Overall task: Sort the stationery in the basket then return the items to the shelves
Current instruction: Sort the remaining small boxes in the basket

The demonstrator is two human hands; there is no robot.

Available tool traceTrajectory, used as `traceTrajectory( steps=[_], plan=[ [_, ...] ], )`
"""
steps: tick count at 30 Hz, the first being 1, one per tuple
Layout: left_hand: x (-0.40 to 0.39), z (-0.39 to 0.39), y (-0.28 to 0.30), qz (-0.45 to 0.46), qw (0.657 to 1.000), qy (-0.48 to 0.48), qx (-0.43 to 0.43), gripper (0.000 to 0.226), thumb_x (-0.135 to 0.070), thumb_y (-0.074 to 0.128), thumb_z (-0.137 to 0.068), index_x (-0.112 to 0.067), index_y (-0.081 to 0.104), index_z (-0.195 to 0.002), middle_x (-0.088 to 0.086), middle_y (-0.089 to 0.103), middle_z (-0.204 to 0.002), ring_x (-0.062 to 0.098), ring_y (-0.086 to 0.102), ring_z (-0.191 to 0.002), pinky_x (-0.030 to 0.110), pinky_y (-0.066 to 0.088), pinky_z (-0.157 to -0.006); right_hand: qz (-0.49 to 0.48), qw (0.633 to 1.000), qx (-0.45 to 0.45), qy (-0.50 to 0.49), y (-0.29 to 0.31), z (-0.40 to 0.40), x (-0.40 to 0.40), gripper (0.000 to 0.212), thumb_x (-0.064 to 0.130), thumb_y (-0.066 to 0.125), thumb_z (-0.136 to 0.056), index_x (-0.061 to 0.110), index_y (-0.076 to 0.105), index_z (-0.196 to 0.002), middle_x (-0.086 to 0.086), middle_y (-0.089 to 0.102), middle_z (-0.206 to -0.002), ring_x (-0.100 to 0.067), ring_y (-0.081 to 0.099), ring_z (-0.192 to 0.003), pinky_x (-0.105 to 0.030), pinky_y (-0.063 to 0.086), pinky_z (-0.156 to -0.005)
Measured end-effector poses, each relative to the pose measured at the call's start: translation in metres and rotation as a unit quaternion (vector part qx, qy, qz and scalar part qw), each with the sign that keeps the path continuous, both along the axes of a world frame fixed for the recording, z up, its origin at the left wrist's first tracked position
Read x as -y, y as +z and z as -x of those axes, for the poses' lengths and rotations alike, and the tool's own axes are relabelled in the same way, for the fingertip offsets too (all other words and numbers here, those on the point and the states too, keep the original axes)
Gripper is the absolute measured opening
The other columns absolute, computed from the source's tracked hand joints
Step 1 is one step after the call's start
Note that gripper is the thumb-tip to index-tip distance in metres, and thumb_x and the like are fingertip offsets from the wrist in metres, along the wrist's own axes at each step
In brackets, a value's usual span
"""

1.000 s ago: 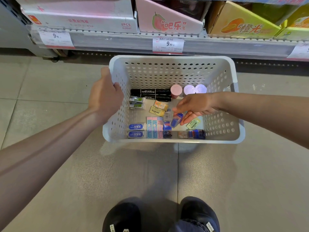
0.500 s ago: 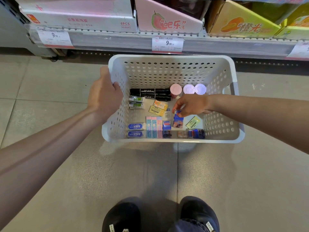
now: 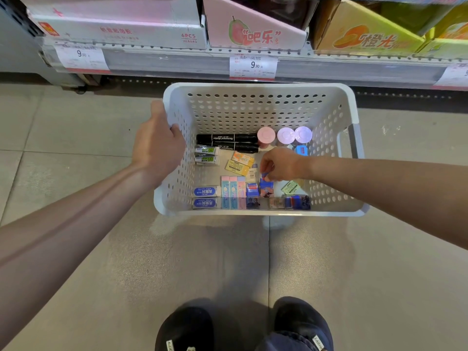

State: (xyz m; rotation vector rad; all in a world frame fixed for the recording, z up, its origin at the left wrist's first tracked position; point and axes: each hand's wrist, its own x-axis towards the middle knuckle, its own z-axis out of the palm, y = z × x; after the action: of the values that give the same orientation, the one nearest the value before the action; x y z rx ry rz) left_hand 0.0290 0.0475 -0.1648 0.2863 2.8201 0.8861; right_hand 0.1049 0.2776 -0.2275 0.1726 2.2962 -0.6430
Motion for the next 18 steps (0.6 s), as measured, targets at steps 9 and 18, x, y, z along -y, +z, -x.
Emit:
traceTrajectory(
  steps=[9, 18],
  plan=[
    [0.002, 0.000, -0.001, -0.009, 1.000, -0.003, -0.001, 0.022, -0.008, 0.037, -0.098, 0.002, 0.034, -0.117, 0.007, 0.043, -0.060, 0.029, 0.049, -0.052, 0.041, 0.044, -0.047, -0.220, 0.958, 0.004, 0.183, 0.027, -0.018, 0.012, 0.038, 0.044, 0.068, -0.080, 0.013, 0.054, -0.096, -0.002, 0.059, -0.094, -0.020, 0.055, -0.084, -0.031, 0.048, -0.071],
    [0.001, 0.001, -0.002, 0.008, 1.000, -0.007, -0.019, 0.022, -0.007, 0.038, -0.098, 0.005, 0.035, -0.115, 0.006, 0.042, -0.059, 0.029, 0.047, -0.051, 0.039, 0.041, -0.048, -0.231, 0.966, 0.038, 0.106, 0.008, -0.034, 0.025, 0.045, 0.056, 0.063, -0.077, 0.015, 0.048, -0.089, 0.001, 0.052, -0.082, -0.018, 0.054, -0.078, -0.027, 0.044, -0.063]
  ],
)
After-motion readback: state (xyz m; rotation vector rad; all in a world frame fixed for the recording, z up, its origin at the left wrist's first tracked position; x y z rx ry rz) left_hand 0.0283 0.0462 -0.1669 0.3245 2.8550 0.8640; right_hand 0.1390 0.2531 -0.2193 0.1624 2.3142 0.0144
